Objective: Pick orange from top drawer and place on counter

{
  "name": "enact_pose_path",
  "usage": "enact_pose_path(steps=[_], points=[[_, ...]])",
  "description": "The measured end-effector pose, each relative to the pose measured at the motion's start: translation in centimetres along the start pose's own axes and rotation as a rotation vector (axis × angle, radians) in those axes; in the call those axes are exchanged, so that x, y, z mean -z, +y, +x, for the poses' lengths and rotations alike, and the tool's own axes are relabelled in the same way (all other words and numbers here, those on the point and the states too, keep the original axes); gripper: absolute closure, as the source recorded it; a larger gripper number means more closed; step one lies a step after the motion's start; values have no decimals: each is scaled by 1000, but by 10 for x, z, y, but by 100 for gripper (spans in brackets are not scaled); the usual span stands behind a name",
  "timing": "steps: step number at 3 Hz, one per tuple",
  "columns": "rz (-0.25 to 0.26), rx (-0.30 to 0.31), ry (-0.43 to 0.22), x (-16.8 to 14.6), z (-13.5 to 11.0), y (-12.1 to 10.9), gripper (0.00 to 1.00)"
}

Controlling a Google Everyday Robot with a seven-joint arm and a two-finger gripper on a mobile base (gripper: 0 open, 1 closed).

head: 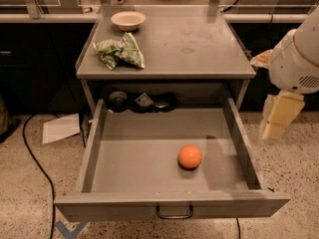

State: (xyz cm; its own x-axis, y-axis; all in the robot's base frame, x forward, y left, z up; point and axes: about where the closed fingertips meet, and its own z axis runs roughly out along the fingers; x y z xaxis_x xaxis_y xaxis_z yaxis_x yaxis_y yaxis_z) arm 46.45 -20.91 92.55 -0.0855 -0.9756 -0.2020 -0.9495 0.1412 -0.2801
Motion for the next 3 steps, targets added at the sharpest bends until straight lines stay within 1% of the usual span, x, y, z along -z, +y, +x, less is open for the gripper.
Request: enact_pose_path(steps=[1, 2, 3], points=[[-8, 32, 3, -27, 2, -1, 0], [-19, 14, 21, -76, -3, 3, 0], [-19, 14, 21, -76, -3, 3, 0]])
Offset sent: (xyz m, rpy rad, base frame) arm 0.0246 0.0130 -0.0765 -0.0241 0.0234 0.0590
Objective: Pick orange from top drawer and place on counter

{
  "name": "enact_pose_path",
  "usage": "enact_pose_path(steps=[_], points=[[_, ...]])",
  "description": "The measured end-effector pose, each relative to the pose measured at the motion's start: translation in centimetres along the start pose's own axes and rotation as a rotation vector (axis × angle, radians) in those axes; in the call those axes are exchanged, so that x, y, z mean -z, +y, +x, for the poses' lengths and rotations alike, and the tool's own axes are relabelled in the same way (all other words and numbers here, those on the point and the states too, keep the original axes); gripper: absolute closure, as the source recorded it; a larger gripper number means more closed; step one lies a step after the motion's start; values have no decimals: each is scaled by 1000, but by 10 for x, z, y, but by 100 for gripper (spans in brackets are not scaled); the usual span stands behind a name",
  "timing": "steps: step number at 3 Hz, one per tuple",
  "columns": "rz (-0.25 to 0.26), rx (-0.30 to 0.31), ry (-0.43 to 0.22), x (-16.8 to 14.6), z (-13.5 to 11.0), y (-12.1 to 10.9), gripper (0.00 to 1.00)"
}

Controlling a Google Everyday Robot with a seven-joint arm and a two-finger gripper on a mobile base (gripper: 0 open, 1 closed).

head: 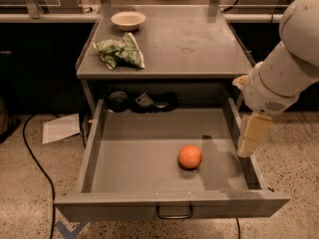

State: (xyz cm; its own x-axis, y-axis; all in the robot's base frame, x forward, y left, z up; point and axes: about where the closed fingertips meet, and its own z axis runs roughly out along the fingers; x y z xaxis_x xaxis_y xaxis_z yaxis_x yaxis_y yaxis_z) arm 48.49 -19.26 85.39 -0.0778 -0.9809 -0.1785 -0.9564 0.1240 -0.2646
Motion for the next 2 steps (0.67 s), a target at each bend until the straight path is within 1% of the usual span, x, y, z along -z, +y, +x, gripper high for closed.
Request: enact_pose_path(steps=[1, 2], points=[[-15, 4, -13, -11, -1, 4, 0], [-32, 20, -46, -34, -4, 7, 0]])
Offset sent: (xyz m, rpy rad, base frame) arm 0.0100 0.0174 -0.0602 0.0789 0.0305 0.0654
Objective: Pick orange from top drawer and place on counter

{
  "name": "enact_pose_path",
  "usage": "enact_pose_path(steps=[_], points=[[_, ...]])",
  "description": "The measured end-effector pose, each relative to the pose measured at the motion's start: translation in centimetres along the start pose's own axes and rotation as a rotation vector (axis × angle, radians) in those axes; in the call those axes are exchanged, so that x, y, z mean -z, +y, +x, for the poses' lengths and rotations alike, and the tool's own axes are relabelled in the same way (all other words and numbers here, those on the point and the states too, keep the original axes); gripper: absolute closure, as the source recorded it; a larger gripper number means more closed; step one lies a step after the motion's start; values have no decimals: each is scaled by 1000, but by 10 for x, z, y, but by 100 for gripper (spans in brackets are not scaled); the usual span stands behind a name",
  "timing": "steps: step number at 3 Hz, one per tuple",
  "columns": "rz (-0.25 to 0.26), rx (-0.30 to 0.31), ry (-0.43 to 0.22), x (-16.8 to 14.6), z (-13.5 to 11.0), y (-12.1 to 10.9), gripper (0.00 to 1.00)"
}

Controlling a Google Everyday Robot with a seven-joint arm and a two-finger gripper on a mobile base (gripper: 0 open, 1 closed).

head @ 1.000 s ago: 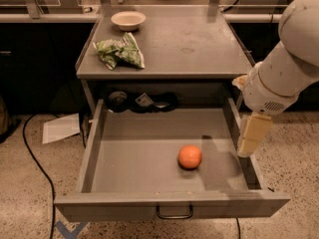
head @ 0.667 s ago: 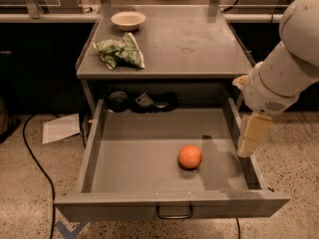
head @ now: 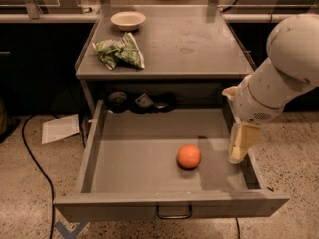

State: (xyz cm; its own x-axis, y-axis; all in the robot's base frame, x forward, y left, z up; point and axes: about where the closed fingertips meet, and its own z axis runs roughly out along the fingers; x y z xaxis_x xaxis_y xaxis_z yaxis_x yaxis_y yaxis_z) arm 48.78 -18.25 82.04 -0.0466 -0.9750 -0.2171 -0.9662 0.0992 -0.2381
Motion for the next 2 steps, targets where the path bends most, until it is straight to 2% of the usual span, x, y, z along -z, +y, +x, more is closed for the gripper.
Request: enact_pose_path(steps=[2], points=[[4, 32, -75, -57, -13, -5, 0]])
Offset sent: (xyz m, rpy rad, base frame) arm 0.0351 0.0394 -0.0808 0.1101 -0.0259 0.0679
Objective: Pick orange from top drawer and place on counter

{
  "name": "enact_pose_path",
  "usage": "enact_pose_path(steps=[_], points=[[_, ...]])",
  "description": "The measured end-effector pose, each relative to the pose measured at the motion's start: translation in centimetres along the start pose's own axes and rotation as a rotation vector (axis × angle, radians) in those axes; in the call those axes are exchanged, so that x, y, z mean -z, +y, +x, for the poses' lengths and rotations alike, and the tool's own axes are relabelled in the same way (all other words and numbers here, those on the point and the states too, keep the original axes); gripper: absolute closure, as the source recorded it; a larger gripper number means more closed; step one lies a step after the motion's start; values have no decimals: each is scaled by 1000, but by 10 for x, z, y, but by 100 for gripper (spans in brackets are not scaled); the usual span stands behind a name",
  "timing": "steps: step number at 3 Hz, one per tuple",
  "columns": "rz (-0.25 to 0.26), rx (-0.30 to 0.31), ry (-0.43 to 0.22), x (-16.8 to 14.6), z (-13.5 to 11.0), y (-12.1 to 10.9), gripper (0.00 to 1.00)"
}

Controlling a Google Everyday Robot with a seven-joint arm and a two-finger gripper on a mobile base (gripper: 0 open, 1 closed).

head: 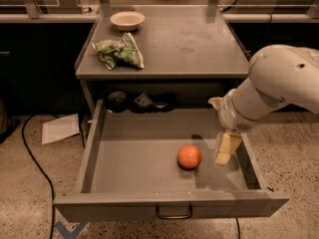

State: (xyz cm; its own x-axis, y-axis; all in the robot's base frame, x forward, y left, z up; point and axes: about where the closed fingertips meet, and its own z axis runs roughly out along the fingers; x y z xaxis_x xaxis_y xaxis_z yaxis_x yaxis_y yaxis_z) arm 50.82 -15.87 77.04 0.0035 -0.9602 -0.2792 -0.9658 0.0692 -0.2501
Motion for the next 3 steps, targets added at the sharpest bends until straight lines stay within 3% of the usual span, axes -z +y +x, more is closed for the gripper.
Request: enact_pose_path(steps=[1, 2, 3], points=[[1, 9, -45, -46, -13, 2, 0], [0, 12, -47, -47, -14, 3, 0], [-22, 27, -80, -68, -21, 9, 0]])
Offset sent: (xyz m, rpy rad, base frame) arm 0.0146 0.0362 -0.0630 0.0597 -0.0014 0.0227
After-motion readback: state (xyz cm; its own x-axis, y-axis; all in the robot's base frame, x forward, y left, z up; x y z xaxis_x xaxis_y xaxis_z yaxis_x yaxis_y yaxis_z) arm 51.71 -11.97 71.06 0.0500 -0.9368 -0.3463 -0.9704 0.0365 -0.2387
